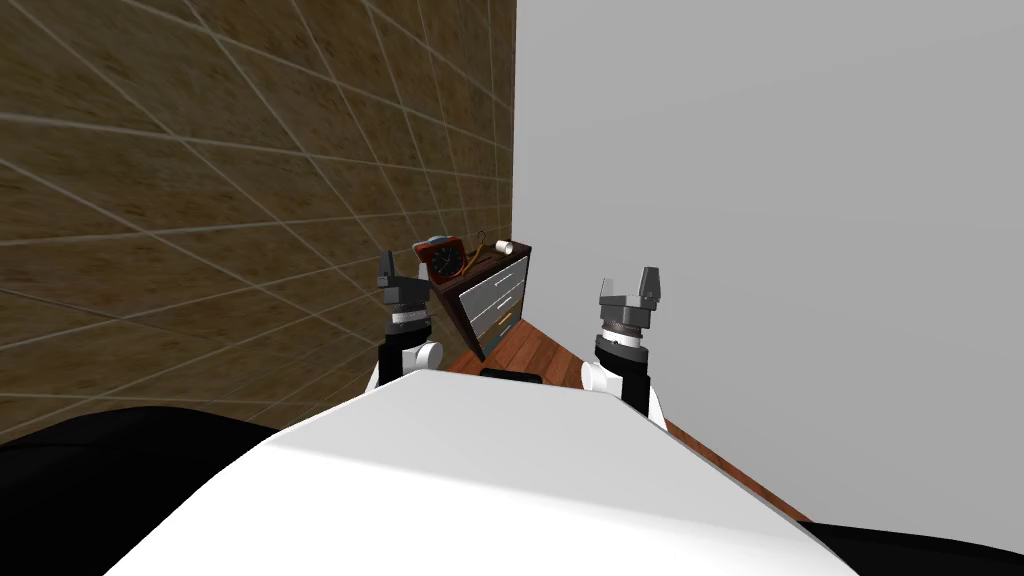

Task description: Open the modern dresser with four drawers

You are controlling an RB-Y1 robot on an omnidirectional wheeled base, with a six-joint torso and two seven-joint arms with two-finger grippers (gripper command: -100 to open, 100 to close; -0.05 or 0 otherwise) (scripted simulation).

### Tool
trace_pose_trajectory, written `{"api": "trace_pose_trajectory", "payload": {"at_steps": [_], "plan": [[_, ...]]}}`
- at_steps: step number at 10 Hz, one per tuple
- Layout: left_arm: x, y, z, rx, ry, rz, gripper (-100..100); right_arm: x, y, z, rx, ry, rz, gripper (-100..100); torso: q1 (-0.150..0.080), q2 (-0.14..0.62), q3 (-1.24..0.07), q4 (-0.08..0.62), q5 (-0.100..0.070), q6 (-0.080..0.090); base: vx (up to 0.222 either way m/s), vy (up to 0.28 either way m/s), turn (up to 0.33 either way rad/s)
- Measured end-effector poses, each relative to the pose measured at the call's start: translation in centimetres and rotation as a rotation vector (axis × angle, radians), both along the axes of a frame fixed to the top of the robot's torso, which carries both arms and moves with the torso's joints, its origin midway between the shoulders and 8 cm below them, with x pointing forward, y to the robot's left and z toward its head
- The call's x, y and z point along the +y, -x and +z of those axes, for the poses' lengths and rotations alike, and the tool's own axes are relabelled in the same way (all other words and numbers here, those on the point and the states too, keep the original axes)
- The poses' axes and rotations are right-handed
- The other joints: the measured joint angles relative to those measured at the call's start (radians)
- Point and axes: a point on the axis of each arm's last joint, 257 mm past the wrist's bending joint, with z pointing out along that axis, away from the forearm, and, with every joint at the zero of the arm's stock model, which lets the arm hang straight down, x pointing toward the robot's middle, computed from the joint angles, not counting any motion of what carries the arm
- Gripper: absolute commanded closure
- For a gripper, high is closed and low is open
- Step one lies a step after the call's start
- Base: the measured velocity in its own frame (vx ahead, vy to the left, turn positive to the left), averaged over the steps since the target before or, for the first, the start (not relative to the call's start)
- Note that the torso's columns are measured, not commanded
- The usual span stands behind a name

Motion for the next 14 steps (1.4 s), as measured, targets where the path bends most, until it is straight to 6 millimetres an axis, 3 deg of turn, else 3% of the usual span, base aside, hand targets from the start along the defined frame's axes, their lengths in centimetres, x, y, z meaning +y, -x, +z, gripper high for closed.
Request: {"api": "trace_pose_trajectory", "payload": {"at_steps": [2,9,10,11,14], "plan": [[0.0,0.0,0.0,0.0,0.0,0.0,0,0.0,0.0,0.0,0.0,0.0,0.0,0,0.0,0.104,-0.209,0.105,0.0,0.0,0.0,0.0,0.0],[0.0,0.0,0.0,0.0,0.0,0.0,0,0.0,0.0,0.0,0.0,0.0,0.0,0,0.0,0.618,-1.234,0.617,0.0,0.0,0.0,0.0,0.0],[0.0,0.0,0.0,0.0,0.0,0.0,-100,0.0,0.0,0.0,0.0,0.0,0.0,0,0.0,0.691,-1.382,0.691,0.0,0.0,0.011,-0.001,-0.019],[-0.3,-0.2,0.0,0.008,-0.021,-0.012,-100,0.0,0.0,0.0,0.0,0.0,0.0,0,0.0,0.725,-1.451,0.724,0.0,0.0,0.014,-0.003,-0.024],[-1.4,-1.3,-0.8,0.046,-0.094,-0.055,-100,0.0,0.0,0.0,0.0,0.0,0.0,0,0.0,0.737,-1.476,0.737,0.0,0.0,0.021,-0.004,-0.03]]}}
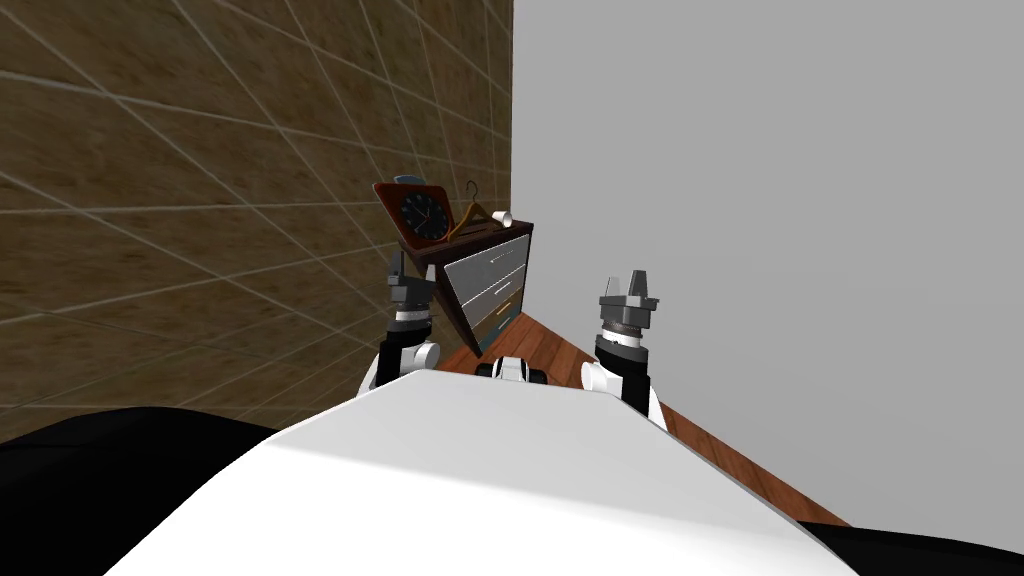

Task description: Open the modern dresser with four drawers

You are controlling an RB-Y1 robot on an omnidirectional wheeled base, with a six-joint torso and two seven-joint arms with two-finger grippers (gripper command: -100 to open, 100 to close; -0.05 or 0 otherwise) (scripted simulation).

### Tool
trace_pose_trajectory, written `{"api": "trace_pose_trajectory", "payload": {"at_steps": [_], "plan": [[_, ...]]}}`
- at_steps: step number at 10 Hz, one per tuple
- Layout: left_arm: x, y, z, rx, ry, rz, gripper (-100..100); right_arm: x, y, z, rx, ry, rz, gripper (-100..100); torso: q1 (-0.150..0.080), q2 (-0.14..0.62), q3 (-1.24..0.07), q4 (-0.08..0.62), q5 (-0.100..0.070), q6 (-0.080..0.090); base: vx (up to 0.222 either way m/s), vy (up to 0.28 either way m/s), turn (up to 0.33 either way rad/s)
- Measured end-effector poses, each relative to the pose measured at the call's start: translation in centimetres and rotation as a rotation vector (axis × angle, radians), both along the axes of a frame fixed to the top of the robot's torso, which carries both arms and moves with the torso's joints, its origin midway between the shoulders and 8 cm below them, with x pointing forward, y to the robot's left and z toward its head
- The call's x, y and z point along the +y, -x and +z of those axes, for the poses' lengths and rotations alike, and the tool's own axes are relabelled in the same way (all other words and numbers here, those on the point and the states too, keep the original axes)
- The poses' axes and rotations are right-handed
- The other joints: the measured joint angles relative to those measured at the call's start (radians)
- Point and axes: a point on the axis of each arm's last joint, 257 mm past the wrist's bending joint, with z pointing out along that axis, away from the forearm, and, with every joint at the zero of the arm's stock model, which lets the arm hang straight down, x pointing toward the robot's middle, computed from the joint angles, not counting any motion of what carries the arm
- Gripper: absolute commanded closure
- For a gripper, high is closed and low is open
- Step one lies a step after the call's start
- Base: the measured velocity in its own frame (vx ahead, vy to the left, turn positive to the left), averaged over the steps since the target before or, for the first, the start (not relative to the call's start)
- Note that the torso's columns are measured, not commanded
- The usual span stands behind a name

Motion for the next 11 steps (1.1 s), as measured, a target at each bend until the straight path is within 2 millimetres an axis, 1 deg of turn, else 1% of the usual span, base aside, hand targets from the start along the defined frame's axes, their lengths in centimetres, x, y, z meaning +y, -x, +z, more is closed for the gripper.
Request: {"api": "trace_pose_trajectory", "payload": {"at_steps": [2,3,6,10,11], "plan": [[-0.5,-0.8,-0.7,0.03,-0.034,-0.021,-100,0.0,0.0,0.0,0.0,0.0,0.0,0,0.0,0.0,0.0,0.0,0.0,0.0,0.038,-0.003,-0.045],[-0.8,-1.6,-1.3,0.052,-0.049,-0.032,-100,0.0,0.0,0.0,0.0,0.0,0.0,0,0.0,0.0,0.0,0.0,0.0,0.0,0.058,-0.008,-0.102],[-1.4,-3.6,-4.2,0.139,-0.055,-0.048,-100,0.0,0.0,0.0,0.0,0.0,0.0,0,0.0,0.0,0.0,0.0,0.0,0.0,0.064,-0.007,-0.07],[-1.8,-5.6,-6.3,0.21,-0.026,-0.052,-100,0.0,0.0,0.0,0.0,0.0,0.0,0,0.0,0.001,0.0,0.001,0.0,0.0,0.043,-0.005,-0.058],[-2.1,-6.3,-7.1,0.234,-0.019,-0.054,-100,0.0,0.0,0.0,0.0,0.0,0.0,0,0.0,0.0,0.0,0.0,0.0,0.0,0.056,-0.009,-0.072]]}}
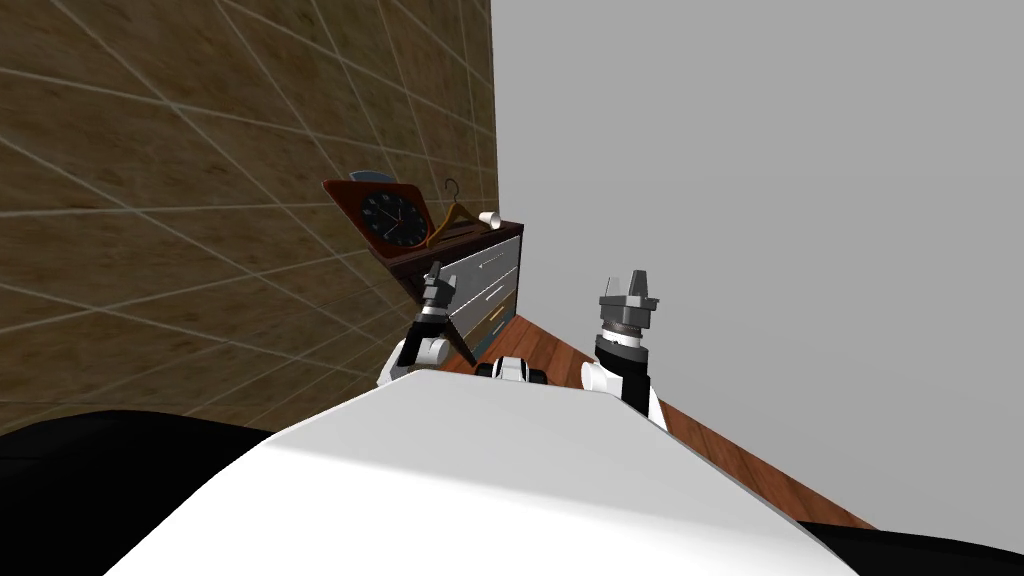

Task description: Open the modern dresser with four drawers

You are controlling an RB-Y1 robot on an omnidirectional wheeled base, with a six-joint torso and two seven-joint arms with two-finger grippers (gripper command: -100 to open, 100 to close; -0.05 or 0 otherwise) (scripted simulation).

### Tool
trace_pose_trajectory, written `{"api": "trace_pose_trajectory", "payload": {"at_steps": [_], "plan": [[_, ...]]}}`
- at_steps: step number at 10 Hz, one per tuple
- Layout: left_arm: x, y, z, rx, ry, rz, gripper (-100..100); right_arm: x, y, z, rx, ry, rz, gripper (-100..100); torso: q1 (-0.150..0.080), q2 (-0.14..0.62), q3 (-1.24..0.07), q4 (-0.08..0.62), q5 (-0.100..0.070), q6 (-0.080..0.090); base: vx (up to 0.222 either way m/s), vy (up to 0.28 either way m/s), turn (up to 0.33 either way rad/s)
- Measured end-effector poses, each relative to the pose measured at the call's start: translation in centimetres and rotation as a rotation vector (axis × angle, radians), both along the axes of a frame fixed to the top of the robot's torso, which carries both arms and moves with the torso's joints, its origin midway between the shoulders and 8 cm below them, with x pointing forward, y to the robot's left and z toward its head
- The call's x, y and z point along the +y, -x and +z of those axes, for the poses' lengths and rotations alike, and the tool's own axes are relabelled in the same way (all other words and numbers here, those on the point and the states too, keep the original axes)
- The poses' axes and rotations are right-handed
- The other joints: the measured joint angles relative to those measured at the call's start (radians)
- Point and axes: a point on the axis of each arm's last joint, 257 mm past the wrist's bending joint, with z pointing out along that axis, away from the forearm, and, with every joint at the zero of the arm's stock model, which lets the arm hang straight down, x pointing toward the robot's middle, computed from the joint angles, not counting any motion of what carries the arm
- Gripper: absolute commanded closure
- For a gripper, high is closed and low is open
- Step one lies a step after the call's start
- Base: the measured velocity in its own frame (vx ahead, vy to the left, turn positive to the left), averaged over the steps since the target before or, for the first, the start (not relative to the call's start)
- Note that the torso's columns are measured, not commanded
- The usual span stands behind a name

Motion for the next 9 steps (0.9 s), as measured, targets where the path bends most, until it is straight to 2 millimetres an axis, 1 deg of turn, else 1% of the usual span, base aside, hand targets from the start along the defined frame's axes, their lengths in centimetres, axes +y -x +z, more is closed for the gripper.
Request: {"api": "trace_pose_trajectory", "payload": {"at_steps": [3,4,6,8,9], "plan": [[-0.3,-1.5,-2.8,0.074,0.0,-0.01,-100,0.0,0.0,0.0,0.0,0.0,0.0,0,0.0,0.001,0.0,0.0,0.0,0.0,0.051,-0.006,-0.063],[-0.5,-2.0,-3.2,0.091,-0.001,-0.014,-100,0.0,0.0,0.0,0.0,0.0,0.0,0,0.001,0.001,0.001,0.0,0.0,0.0,0.054,0.003,-0.059],[-1.1,-3.3,-4.9,0.143,-0.001,-0.021,-100,0.0,0.0,0.0,0.0,0.0,0.0,0,0.0,0.0,0.0,0.0,0.0,0.0,0.067,0.003,-0.099],[-1.7,-4.3,-7.4,0.203,0.011,-0.027,-100,0.0,0.0,0.0,0.0,0.0,0.0,0,0.001,0.0,0.0,0.0,0.0,0.0,0.062,0.007,-0.061],[-2.0,-4.7,-7.8,0.221,0.017,-0.03,-100,0.0,0.0,0.0,0.0,0.0,0.0,0,0.0,0.001,0.001,0.0,0.0,0.0,0.054,-0.008,-0.063]]}}
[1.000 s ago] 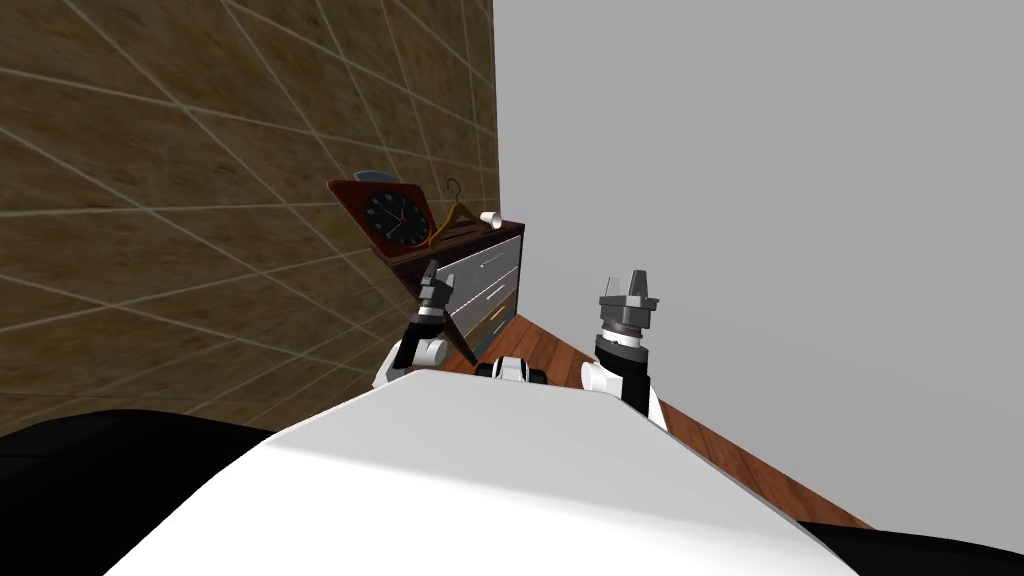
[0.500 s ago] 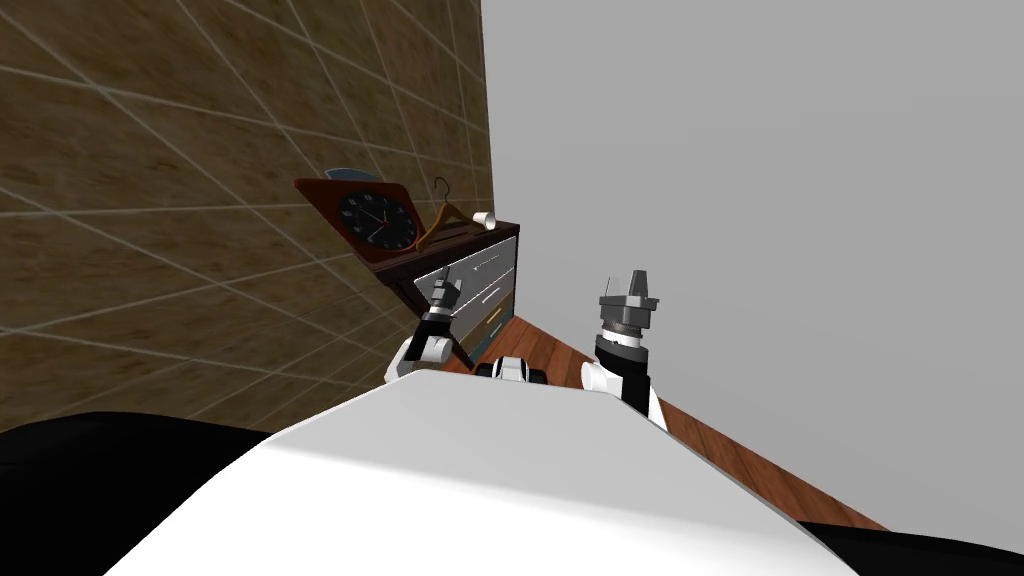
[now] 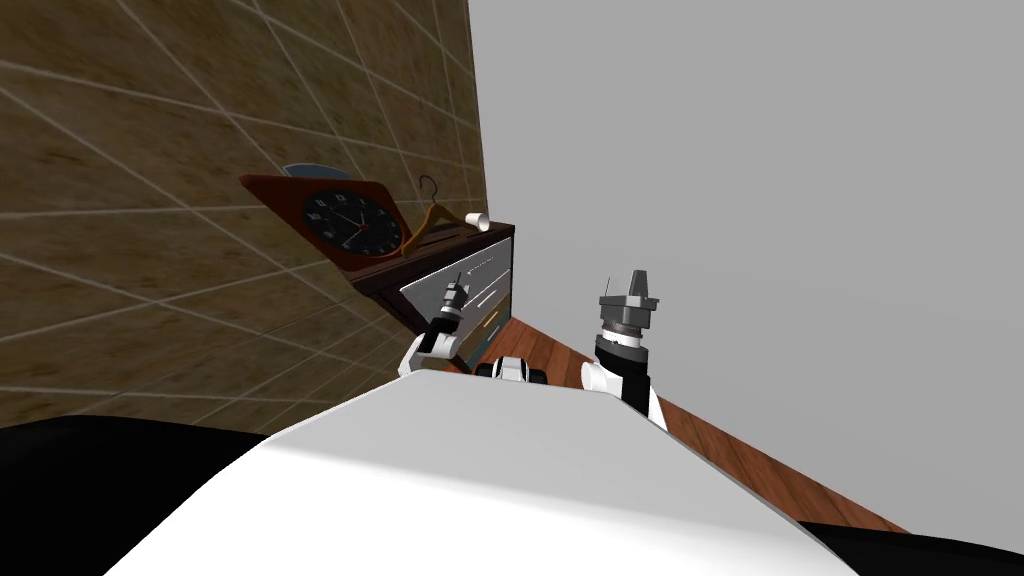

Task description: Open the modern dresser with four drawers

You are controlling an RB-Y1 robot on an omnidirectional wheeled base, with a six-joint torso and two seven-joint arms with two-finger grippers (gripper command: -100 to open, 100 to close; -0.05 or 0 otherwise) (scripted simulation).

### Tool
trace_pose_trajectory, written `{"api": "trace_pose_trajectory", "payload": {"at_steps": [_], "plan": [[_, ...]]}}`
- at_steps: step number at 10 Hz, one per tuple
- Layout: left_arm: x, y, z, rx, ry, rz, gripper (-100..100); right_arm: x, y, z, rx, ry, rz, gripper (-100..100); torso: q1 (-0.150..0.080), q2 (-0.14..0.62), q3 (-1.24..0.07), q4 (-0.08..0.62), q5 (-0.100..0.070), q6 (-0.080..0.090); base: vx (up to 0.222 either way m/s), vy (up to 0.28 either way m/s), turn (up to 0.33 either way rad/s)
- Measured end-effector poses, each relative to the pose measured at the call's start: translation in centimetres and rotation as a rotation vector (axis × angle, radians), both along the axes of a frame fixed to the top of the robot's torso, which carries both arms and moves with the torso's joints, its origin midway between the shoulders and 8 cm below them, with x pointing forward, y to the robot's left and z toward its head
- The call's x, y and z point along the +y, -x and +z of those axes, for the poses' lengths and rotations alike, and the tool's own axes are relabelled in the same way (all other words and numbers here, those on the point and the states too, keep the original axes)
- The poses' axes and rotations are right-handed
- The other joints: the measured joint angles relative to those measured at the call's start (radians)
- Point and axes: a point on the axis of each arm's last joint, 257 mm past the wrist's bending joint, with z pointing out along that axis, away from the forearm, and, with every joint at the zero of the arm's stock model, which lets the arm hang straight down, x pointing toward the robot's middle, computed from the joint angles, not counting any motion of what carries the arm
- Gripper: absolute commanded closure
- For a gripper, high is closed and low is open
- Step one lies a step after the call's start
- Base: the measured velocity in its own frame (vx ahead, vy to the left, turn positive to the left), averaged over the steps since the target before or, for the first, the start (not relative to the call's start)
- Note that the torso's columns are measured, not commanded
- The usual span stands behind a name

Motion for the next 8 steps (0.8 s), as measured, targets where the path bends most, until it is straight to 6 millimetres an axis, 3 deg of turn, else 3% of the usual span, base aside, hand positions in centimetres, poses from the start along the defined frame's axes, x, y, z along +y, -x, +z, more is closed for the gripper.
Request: {"api": "trace_pose_trajectory", "payload": {"at_steps": [2,5,6,8], "plan": [[-0.6,-0.78,-1.38,0.039,0.025,0.0,-100,0.0,0.0,0.0,0.0,0.0,0.0,0,0.0,0.0,0.0,0.0,0.0,0.0,0.034,-0.005,-0.03],[-0.57,-0.72,-0.58,0.04,0.026,0.001,-100,0.0,0.0,0.0,0.0,0.0,0.0,0,0.001,-0.004,-0.002,-0.001,0.0,0.0,0.077,-0.003,-0.008],[-0.56,-0.73,-0.57,0.041,0.026,0.001,100,0.0,0.0,0.0,0.0,0.0,0.0,0,0.001,-0.001,-0.001,-0.001,0.0,0.0,-0.071,0.005,0.021],[-0.64,-0.8,-0.94,0.038,0.027,0.0,100,0.0,0.0,0.0,0.0,0.0,0.0,0,0.001,0.002,0.002,0.0,0.0,0.001,-0.043,-0.053,0.0]]}}
